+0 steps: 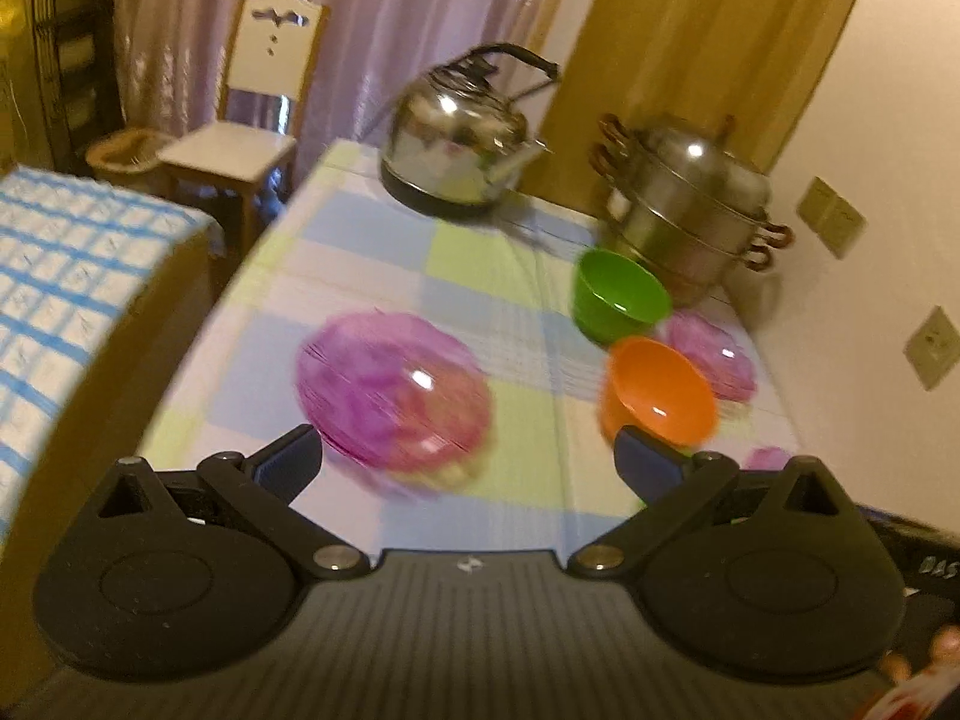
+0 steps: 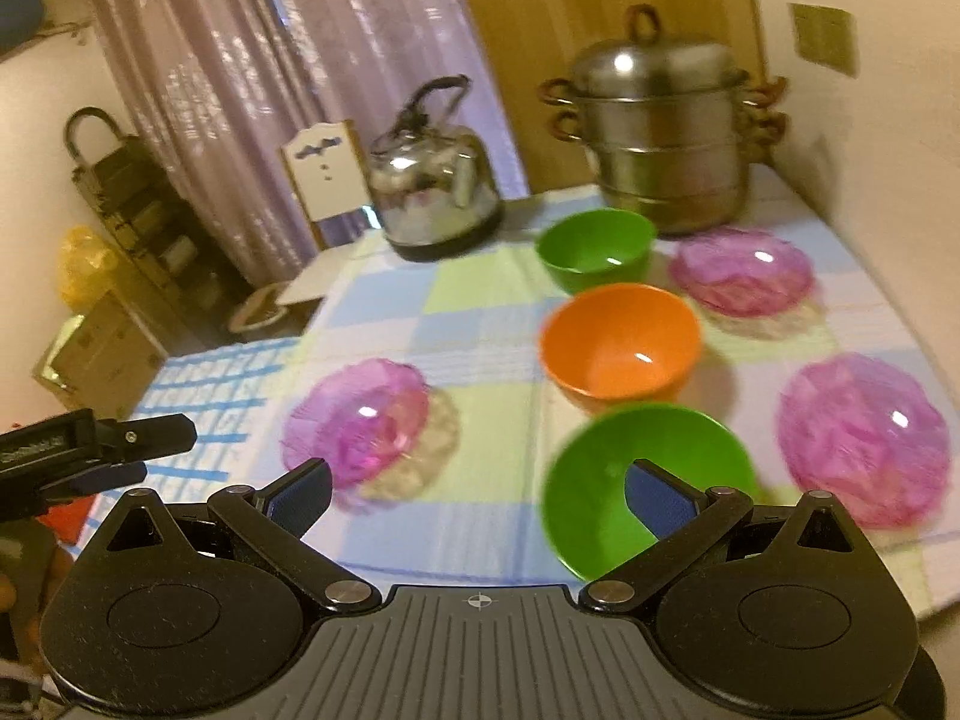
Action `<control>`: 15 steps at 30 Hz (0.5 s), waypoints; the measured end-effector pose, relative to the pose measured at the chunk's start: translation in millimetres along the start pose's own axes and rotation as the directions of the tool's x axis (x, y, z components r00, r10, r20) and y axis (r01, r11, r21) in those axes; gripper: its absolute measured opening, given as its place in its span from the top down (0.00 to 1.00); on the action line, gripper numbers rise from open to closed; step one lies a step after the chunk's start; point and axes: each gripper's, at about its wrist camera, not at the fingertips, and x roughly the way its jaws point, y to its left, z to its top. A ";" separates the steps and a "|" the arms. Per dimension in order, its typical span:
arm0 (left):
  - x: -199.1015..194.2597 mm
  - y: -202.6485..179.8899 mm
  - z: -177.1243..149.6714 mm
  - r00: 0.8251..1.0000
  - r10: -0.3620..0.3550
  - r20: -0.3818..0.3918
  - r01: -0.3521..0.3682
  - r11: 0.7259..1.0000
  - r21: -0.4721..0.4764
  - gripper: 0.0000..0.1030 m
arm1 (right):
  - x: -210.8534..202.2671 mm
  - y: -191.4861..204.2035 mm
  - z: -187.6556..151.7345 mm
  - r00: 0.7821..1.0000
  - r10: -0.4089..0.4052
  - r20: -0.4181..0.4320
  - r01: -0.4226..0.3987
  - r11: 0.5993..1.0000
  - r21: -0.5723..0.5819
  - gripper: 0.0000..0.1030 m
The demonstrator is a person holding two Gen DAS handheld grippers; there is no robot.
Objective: Organize plates and bowls
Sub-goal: 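Move both grippers toward the lone pink glass bowl on the cloth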
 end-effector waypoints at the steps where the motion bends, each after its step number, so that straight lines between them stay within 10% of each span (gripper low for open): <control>1: 3.4 8.3 5.8 1.000 0.001 -0.002 -0.001 1.000 -0.004 0.00 | 5.4 3.7 3.9 1.000 0.006 0.000 -0.006 1.000 -0.010 0.00; 15: 97.9 86.2 27.8 0.994 0.039 -0.098 -0.040 0.999 -0.007 0.06 | 114.2 28.8 26.7 0.997 0.027 -0.067 -0.032 0.998 -0.063 0.01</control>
